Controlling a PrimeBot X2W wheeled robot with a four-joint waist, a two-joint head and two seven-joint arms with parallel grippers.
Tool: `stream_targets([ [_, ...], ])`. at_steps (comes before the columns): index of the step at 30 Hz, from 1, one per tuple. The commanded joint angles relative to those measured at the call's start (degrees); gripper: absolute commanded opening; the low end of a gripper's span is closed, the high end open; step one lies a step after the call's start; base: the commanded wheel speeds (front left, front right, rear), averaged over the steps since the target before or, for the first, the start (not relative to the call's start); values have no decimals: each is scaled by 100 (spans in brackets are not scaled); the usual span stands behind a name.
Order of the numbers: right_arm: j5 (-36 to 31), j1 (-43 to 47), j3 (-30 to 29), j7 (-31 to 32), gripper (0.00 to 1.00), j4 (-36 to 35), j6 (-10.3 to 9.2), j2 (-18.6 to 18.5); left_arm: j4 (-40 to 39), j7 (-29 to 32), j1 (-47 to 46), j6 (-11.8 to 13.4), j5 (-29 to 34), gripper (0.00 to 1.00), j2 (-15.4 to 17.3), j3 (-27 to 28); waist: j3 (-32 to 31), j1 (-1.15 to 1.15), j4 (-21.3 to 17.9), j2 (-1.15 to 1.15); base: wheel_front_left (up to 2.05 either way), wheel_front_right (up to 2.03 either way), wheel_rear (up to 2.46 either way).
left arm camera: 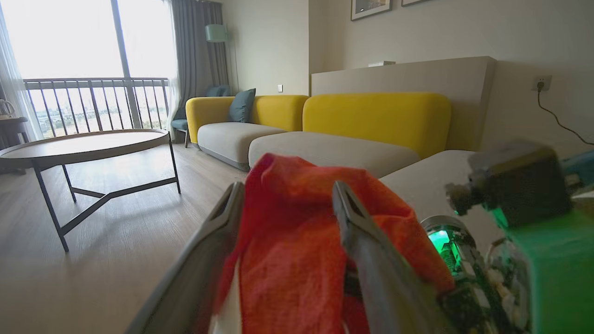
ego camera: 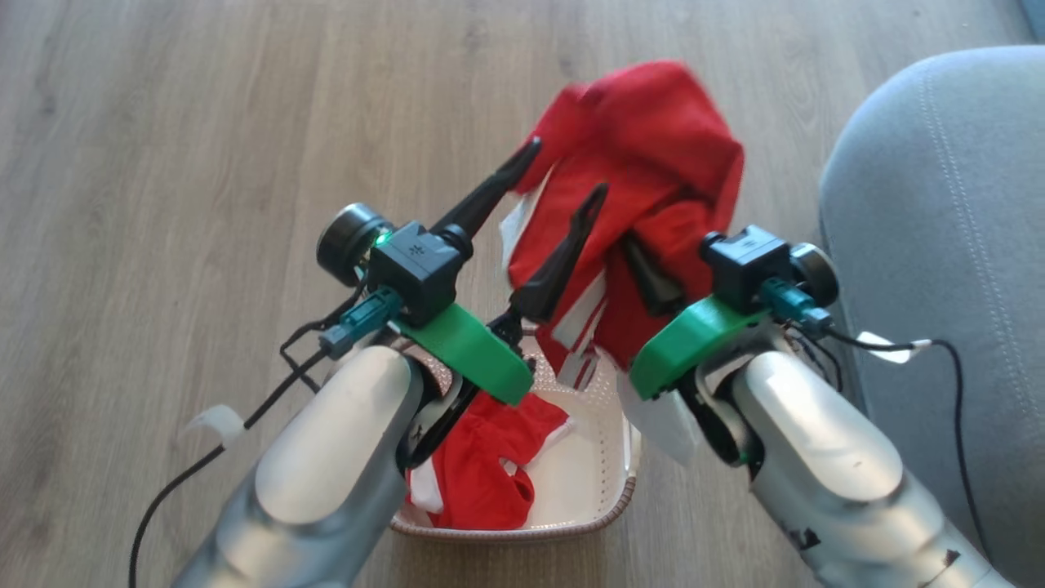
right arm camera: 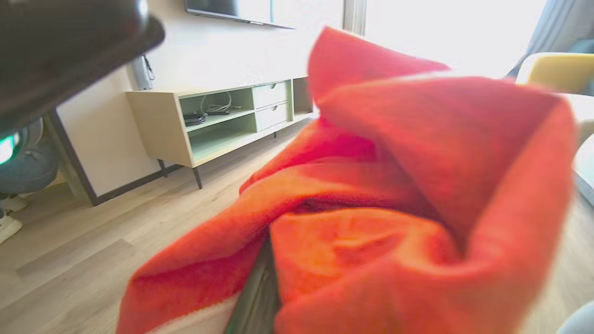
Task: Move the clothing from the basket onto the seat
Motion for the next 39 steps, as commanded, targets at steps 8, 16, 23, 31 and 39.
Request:
stream_targets([
  [8, -230, 159, -544, -27, 0, -416, 40, 7, 244, -23, 52, 5, -140, 100, 402, -74, 31, 0, -610, 0, 0, 0, 0],
  [16, -278, 432, -800, -27, 0, -587, 40, 24, 445, -23, 274, 5, -140, 100, 562, -142, -71, 0, -1435, 0, 0, 0, 0],
  [23, -272, 606, -937, -27, 0, -704, 40, 73, 508, -23, 511, 5, -166, 100, 561, -100, -213, 0, -2297, 0, 0, 0, 0],
  [31, -270, 778, -1151, -27, 0, -830, 40, 66, 399, -23, 621, 5, -284, 100, 494, -131, -258, 0, -3137, 0, 0, 0, 0],
  [39, -420, 1137, -1868, -27, 0, -1277, 40, 69, 418, -23, 296, 5, -394, 100, 483, -515, -56, 0, -3284, 0, 0, 0, 0],
])
